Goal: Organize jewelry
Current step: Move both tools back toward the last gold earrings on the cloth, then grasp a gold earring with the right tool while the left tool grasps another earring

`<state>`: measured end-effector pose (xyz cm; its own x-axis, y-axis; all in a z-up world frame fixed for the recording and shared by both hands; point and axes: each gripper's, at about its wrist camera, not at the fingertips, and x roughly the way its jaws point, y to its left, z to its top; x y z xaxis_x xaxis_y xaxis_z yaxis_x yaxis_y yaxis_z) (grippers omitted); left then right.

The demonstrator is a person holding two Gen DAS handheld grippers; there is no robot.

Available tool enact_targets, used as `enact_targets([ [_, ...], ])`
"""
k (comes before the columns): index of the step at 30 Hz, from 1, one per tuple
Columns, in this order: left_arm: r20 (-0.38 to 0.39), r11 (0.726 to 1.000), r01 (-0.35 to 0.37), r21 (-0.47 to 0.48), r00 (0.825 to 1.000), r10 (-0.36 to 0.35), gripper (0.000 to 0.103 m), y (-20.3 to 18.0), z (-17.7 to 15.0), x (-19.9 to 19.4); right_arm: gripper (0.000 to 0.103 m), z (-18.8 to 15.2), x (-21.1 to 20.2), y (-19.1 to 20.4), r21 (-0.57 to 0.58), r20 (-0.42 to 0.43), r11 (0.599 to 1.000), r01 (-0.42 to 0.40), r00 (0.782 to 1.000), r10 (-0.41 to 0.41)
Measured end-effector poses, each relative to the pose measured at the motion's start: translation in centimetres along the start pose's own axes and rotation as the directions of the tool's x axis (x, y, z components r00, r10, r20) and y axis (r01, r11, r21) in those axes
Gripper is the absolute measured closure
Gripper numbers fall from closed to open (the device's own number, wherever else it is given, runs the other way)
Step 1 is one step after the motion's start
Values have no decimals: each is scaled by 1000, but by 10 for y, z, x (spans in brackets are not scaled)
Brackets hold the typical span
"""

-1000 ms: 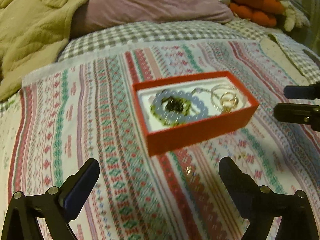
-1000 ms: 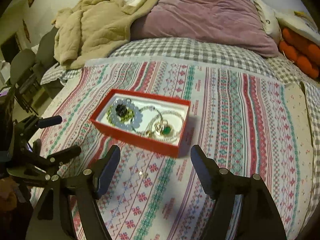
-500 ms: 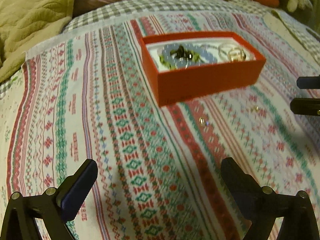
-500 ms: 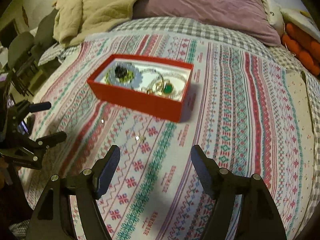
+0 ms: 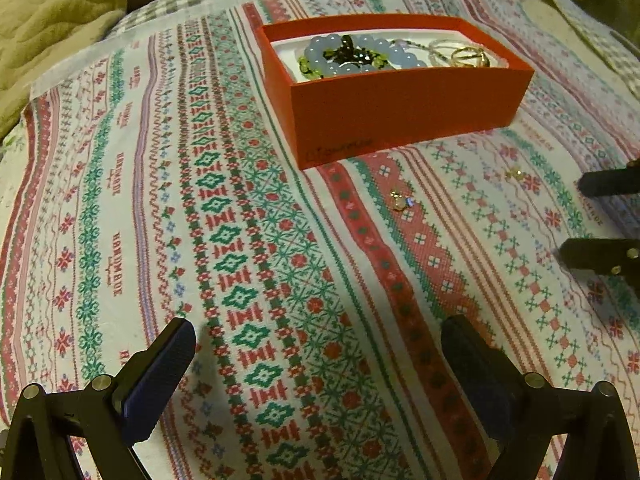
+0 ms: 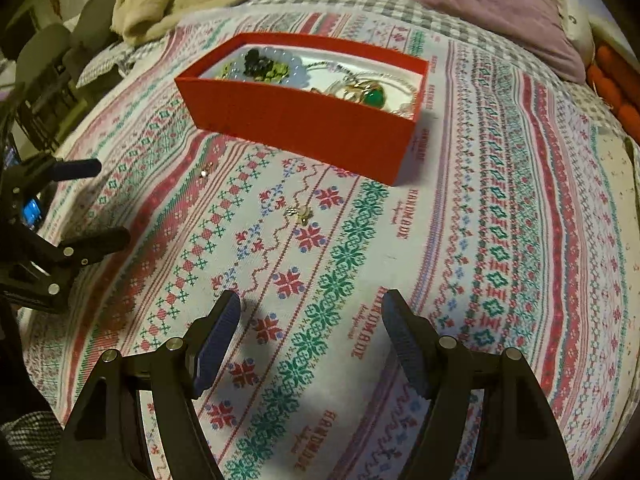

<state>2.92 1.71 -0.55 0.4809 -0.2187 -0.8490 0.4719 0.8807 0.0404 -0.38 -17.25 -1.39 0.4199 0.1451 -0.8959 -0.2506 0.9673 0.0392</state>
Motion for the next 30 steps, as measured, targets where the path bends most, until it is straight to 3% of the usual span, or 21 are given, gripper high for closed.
enact_targets([
  [11, -16, 1000, 8, -17, 1000, -9, 2, 2, 0, 6, 30, 16, 16, 7, -15, 48, 999, 42, 998, -41],
  [16, -10, 1000, 20, -18, 1000, -20, 2, 2, 3, 6, 59, 26, 19, 8, -7, 67, 999, 44, 997, -44],
  [22, 3, 999, 35, -10, 999, -35, 2, -3, 7, 6, 84, 33, 23, 10, -17, 77, 1000, 23, 997, -22],
  [26, 12, 999, 46, -5, 999, -46, 4, -8, 11, 7, 96, 37, 26, 11, -37, 79, 999, -1, 997, 3],
  [30, 24, 998, 63, 0, 998, -63, 13, -12, 16, 9, 98, 38, 25, 9, -32, 82, 999, -12, 997, 14],
])
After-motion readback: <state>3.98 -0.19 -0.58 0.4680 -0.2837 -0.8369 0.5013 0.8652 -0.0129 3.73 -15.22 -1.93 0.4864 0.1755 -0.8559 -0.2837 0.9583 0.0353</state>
